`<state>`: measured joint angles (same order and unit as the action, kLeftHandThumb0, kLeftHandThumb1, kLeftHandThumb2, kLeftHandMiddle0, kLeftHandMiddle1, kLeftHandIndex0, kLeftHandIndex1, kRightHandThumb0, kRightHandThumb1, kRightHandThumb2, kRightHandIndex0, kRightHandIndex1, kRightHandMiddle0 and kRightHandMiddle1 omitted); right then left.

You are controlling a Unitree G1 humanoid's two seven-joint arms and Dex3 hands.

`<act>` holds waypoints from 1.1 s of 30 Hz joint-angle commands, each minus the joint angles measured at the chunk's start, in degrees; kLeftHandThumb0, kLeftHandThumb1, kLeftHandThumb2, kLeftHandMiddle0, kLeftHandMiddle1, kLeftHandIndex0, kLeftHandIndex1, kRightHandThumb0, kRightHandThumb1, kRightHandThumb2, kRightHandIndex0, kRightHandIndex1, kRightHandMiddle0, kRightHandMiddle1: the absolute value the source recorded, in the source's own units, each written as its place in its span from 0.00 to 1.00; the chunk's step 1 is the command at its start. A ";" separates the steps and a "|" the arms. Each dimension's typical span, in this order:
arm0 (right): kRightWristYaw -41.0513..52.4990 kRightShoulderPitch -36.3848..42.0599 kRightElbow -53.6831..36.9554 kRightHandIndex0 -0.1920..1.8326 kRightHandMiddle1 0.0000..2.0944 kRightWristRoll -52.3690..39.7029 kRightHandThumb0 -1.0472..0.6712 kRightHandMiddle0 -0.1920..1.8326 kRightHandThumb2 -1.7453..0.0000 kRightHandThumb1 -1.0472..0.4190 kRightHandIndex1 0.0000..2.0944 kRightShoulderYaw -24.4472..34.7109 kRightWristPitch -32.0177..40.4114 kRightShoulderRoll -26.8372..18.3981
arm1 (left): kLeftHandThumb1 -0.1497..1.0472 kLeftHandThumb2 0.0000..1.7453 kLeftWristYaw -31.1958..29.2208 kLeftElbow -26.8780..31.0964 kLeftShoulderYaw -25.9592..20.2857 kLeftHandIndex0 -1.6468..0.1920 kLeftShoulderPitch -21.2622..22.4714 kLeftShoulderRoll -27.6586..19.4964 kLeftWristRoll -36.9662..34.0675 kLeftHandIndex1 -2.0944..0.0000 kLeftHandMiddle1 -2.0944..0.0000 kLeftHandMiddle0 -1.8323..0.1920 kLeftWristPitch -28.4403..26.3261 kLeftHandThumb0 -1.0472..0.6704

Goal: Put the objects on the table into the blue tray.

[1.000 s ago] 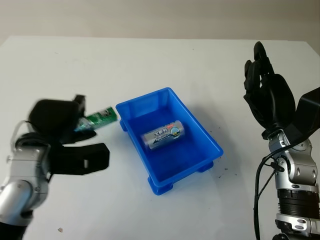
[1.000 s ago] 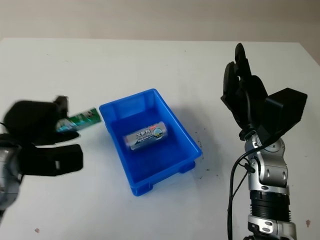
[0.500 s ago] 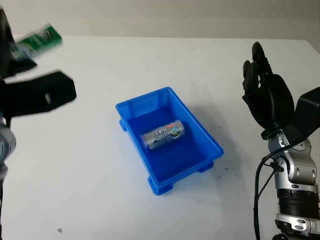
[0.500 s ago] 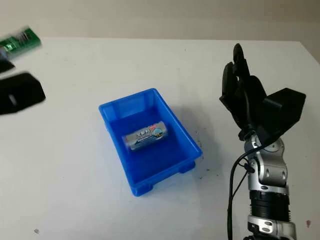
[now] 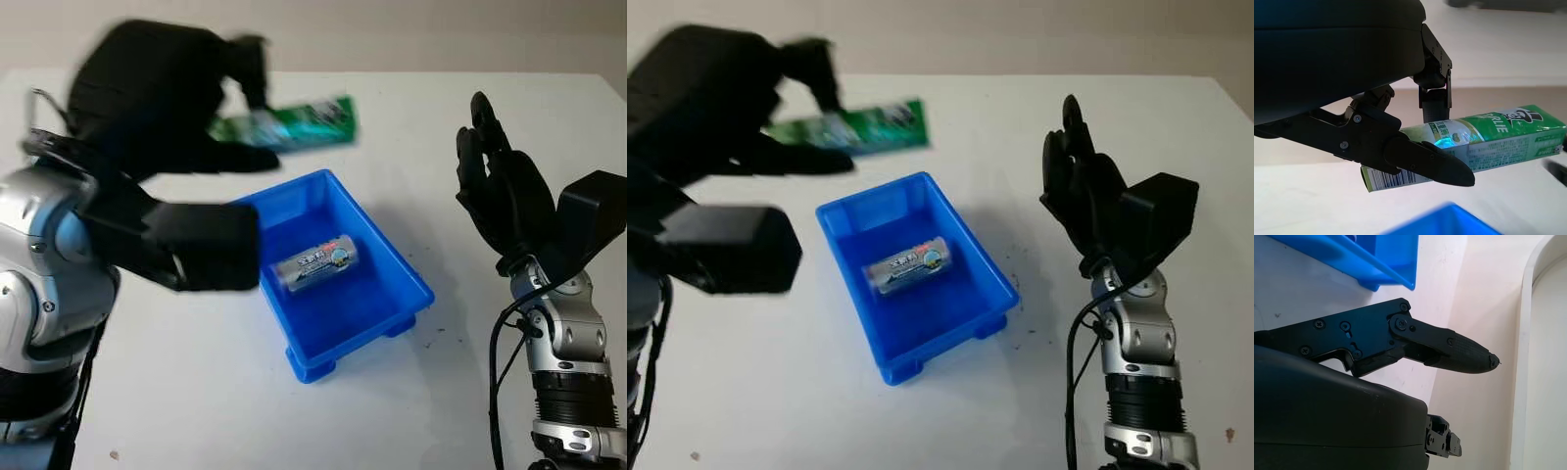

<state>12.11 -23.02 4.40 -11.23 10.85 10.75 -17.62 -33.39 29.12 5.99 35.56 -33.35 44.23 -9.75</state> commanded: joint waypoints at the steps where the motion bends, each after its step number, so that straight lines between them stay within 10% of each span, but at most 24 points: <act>1: -0.15 0.14 -0.27 0.00 0.00 0.06 0.19 0.00 0.60 0.00 0.00 0.21 -1.00 0.41 | 1.00 0.06 -0.75 -1.57 2.58 0.58 -0.76 -0.52 0.14 0.04 0.02 0.47 1.84 0.37; 11: -0.35 0.95 -0.53 0.00 0.00 -0.26 0.20 0.00 0.60 0.00 0.00 0.74 -0.94 0.19 | 1.00 0.07 -3.67 -4.60 7.39 0.59 -2.08 -0.73 1.09 0.00 0.00 0.43 6.77 0.36; 15: -0.48 0.77 -0.15 0.00 0.00 -0.40 0.20 0.00 0.61 0.00 0.00 0.97 -1.00 0.34 | 1.00 0.06 -7.31 -6.22 7.33 0.81 -1.30 -1.84 -3.65 0.29 0.08 0.63 9.35 0.26; 17: -0.71 0.74 -0.16 0.00 0.00 -0.36 0.20 0.00 0.61 0.00 0.00 1.04 -0.90 0.50 | 1.00 0.05 -10.14 -6.77 6.99 0.89 -0.57 -2.37 -6.80 0.42 0.22 0.74 9.63 0.21; 19: -0.68 0.67 -0.02 0.00 0.00 -0.27 0.20 0.00 0.61 0.00 0.00 0.98 -0.98 0.53 | 0.99 0.04 -12.55 -7.66 6.37 0.93 -0.12 -2.99 -11.11 0.69 0.67 0.80 10.30 0.19; 22: -0.59 0.59 0.29 0.00 0.00 0.16 0.20 0.00 0.61 0.00 0.00 0.78 -1.34 0.33 | 0.94 0.03 -13.79 -9.57 5.45 0.97 0.27 -3.58 -16.73 0.92 0.96 0.94 12.02 0.15; 30: -0.84 0.45 0.42 0.00 0.00 0.35 0.20 0.00 0.61 0.00 0.00 0.64 -1.67 0.71 | 0.89 0.03 -22.34 -24.13 -5.40 1.00 6.54 0.52 -50.32 1.00 1.00 1.00 -2.43 0.08; 33: -0.47 0.19 1.07 0.00 0.00 0.04 0.20 0.00 0.61 0.00 0.00 0.71 -2.29 0.91 | 0.99 0.28 -15.50 -27.06 -9.74 1.00 5.37 2.64 -53.40 1.00 1.00 1.00 -2.32 0.03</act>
<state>11.48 -22.43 5.10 -11.13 11.57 9.34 -17.06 -50.19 2.91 -2.08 40.69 -31.59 -8.04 -12.32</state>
